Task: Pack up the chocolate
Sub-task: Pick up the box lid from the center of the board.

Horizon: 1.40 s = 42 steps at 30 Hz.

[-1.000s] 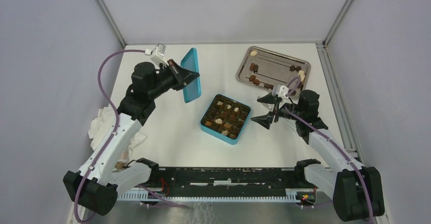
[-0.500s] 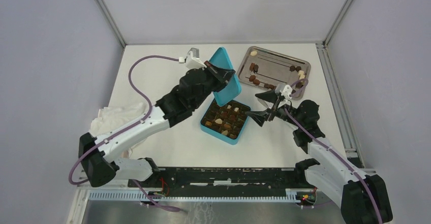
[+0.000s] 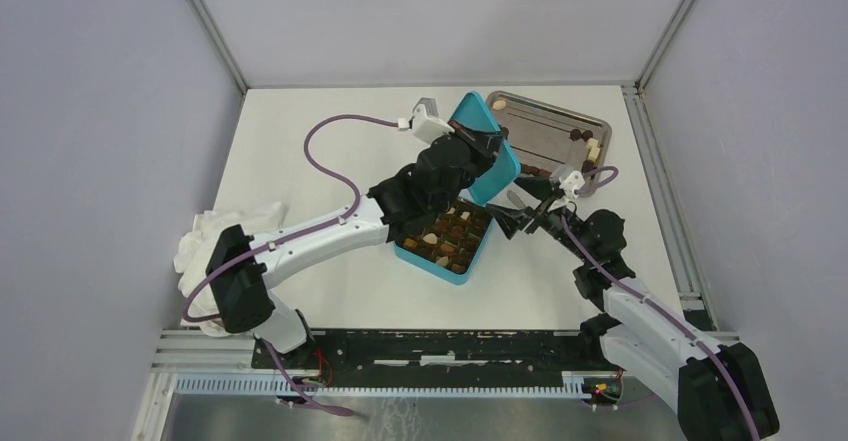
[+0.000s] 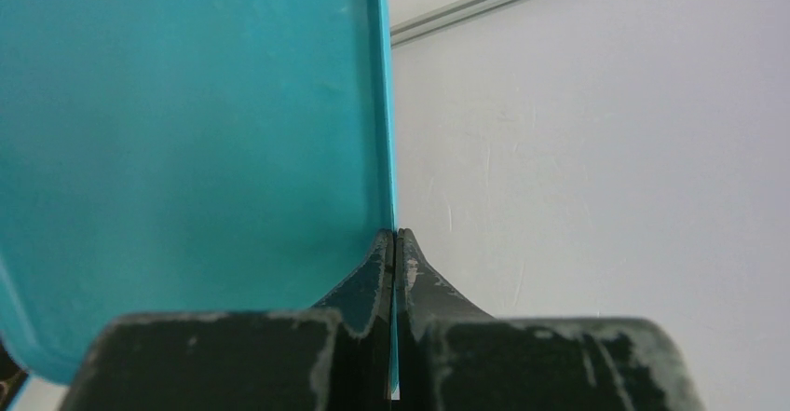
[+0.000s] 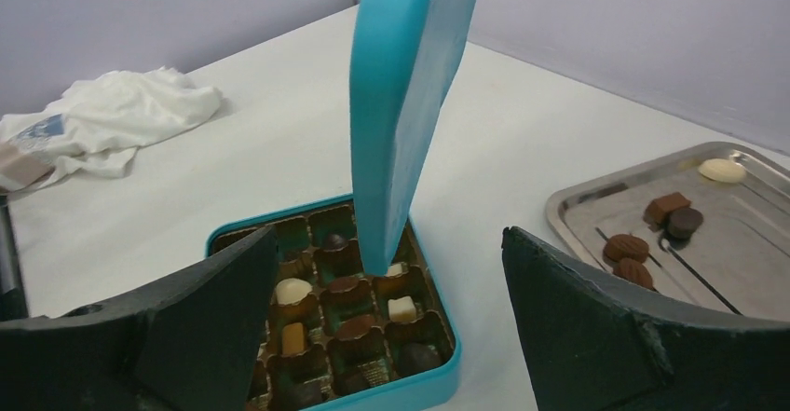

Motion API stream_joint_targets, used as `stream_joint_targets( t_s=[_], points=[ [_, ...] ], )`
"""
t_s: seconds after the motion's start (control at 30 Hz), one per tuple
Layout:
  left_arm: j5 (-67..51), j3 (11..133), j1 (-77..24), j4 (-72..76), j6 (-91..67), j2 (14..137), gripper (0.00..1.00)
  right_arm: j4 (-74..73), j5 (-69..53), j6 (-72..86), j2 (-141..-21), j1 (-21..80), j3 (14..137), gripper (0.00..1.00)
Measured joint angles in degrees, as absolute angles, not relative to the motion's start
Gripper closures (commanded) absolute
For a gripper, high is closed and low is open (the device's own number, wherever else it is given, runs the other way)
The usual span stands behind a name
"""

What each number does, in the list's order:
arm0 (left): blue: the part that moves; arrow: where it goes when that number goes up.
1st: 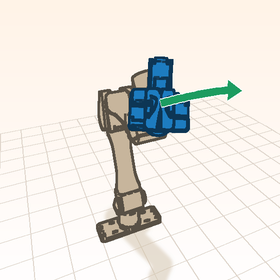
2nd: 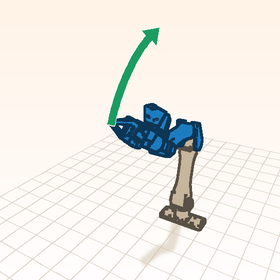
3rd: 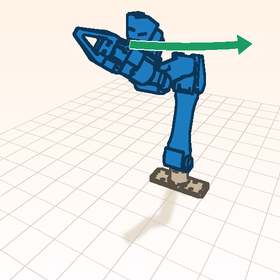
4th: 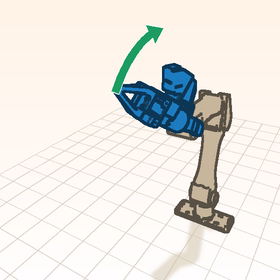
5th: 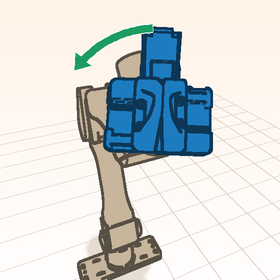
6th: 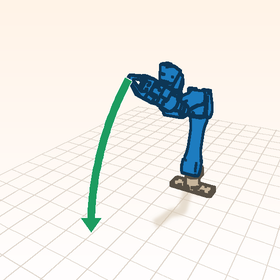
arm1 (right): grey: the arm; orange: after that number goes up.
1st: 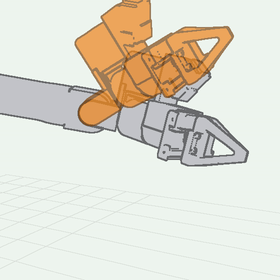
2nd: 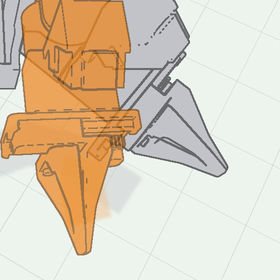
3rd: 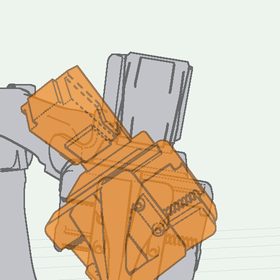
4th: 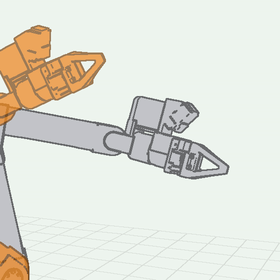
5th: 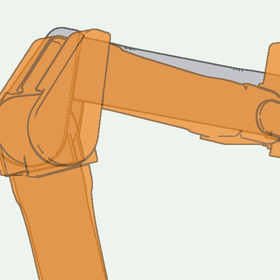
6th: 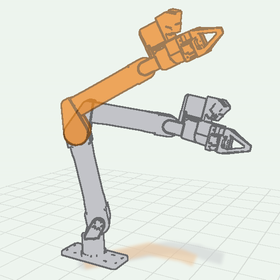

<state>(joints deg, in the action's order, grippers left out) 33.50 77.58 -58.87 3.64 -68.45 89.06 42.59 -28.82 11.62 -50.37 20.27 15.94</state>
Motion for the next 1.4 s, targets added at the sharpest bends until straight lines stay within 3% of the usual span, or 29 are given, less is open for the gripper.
stream_joint_targets(
  t_s=[0.23,0.33,0.43,0.7,0.77,0.8,1.0,1.1,1.4],
  points=[
    [35.94,78.17,-60.84,6.48,-71.72,92.38,0.98,47.66,-18.33,8.36,-49.91,22.09,14.22,0.07],
    [36.27,78.48,-61.3,7.35,-73.12,93.93,0.98,50.59,-14.28,6.72,-49.74,23.86,12.84,0.12],
    [36.64,78.72,-61.73,7.79,-73.97,95.0,0.98,52.36,-9.28,4.64,-50.02,24.91,12.05,0.27],
    [37.34,78.91,-62.87,9.37,-76.01,95.44,0.98,56.25,-4.25,1.54,-50.35,26.13,11.35,0.85],
    [37.47,78.91,-62.87,9.63,-76.12,95.44,0.9,56.55,-4.19,1.48,-50.3,26.15,11.33,0.95],
    [37.43,78.91,-62.87,9.69,-76.16,95.44,0.8,56.75,-3.81,1.41,-50.26,26.13,11.33,0.98],
    [37.39,78.08,-62.87,11.6,-76.58,94.67,0.21,56.45,-4.29,1.61,-49.74,25.76,11.33,1.0],
    [37.39,75.33,-62.87,12.56,-76.55,92.49,0.02,55.0,-6.26,0.69,-49.65,25.41,11.42,1.0],
    [36.56,63.48,-62.87,11.49,-69.23,77.34,0.0,41.91,-11.99,-7.62,-49.58,22.33,18.26,1.0]
  ],
)
